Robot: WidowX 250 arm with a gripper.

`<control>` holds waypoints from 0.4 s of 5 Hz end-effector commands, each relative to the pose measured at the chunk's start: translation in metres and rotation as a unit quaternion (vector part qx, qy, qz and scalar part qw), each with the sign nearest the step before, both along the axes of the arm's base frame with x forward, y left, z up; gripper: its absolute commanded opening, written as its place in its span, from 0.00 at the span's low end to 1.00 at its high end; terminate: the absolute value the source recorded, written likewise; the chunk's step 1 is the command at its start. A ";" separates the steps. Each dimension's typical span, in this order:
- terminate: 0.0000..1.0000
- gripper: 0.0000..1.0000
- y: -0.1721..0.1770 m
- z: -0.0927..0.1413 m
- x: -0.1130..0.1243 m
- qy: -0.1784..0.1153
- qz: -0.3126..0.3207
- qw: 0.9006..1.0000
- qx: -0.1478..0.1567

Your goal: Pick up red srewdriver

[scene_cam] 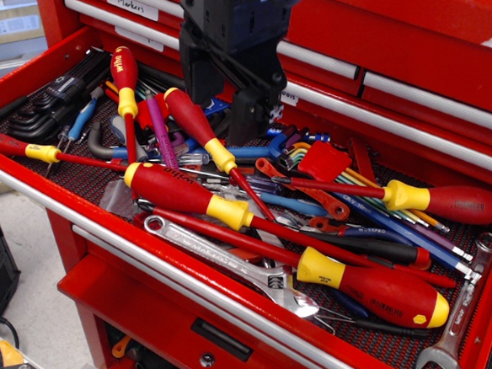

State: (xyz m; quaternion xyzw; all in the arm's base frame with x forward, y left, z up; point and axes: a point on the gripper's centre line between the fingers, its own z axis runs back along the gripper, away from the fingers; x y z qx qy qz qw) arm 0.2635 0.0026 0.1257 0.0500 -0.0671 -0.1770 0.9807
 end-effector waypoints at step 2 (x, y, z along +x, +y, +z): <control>0.00 1.00 -0.001 -0.038 0.017 -0.039 -0.050 0.998 -0.001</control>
